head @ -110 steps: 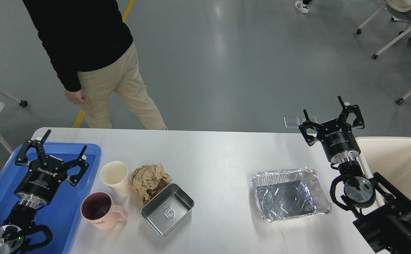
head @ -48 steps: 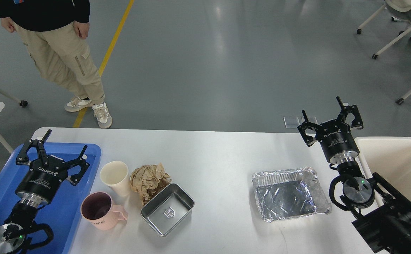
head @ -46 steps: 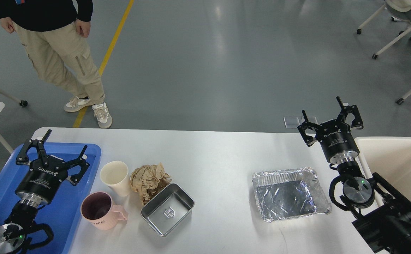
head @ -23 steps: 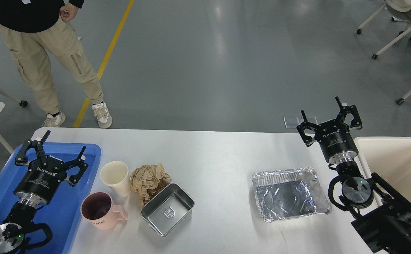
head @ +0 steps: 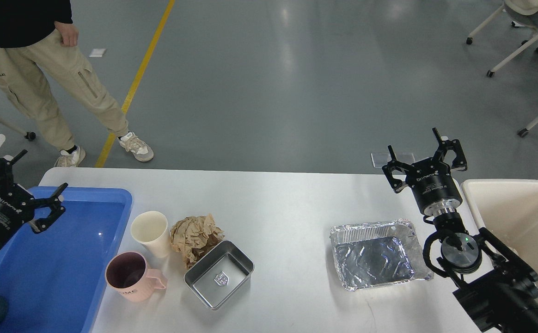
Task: Tidy desktop
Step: 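Move the left gripper out of the blue tray toward the pink mug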
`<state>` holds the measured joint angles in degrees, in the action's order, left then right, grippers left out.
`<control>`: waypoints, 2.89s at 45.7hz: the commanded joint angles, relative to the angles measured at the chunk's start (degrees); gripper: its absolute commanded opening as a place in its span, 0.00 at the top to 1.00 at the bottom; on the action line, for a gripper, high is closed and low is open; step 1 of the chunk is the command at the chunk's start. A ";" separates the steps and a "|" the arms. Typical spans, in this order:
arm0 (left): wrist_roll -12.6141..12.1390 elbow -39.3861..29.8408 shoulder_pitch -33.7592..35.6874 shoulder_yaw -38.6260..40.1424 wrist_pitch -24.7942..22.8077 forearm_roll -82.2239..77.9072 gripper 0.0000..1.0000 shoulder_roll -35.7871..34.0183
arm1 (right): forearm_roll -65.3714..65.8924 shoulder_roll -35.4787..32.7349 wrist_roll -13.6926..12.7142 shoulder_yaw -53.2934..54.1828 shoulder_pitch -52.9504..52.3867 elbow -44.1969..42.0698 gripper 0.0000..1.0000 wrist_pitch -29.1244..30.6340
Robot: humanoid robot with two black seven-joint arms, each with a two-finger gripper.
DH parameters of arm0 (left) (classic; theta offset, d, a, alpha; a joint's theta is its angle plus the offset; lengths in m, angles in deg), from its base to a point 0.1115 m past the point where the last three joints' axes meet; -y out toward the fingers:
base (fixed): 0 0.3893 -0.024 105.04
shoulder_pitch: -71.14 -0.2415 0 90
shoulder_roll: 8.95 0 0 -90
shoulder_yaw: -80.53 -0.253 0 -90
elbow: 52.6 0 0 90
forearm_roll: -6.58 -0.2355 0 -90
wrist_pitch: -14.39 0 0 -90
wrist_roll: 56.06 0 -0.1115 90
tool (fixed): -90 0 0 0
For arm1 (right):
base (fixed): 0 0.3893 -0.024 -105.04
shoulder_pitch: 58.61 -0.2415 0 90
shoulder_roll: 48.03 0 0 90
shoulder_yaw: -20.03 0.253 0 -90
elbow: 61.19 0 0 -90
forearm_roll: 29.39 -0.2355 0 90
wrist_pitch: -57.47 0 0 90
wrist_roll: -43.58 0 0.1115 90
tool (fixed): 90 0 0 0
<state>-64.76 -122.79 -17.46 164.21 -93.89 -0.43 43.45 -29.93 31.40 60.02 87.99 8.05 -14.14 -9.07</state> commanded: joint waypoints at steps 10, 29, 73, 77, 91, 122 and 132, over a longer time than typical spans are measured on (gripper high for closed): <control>-1.40 -2.31 -8.59 -4.85 1.93 -0.55 0.02 -22.33 | 0.01 0.55 -0.08 -0.55 0.58 1.64 0.00 -0.34; -1.76 -5.91 -17.83 -4.85 2.11 -2.04 0.02 -47.04 | 0.01 0.20 0.00 -0.55 3.21 4.81 0.00 -0.61; 12.83 -2.05 -17.92 -6.43 -0.26 -9.60 0.03 -40.98 | 0.01 -0.77 0.00 -0.38 5.76 8.33 0.00 -0.87; 13.01 -2.05 -17.92 -6.34 -0.44 -9.51 0.03 -40.72 | 0.01 -0.50 0.00 -0.38 5.67 8.59 0.00 -0.87; 12.48 0.15 -17.48 -6.52 -0.26 -9.33 0.03 -40.72 | 0.01 -0.50 0.00 -0.29 5.85 8.85 0.00 -0.87; 18.01 -0.64 -4.13 -6.95 -17.04 -71.80 0.03 -36.85 | 0.09 1.43 0.00 -0.38 5.67 9.38 0.00 -1.31; 19.78 -6.70 2.90 -13.01 -20.21 -82.11 0.03 -36.58 | 0.09 1.43 0.00 -0.55 5.59 9.73 0.00 -1.31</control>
<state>-45.29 -125.23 -18.32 155.72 -112.86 -79.02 6.82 -29.83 32.82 60.02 87.58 13.67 -4.66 -10.38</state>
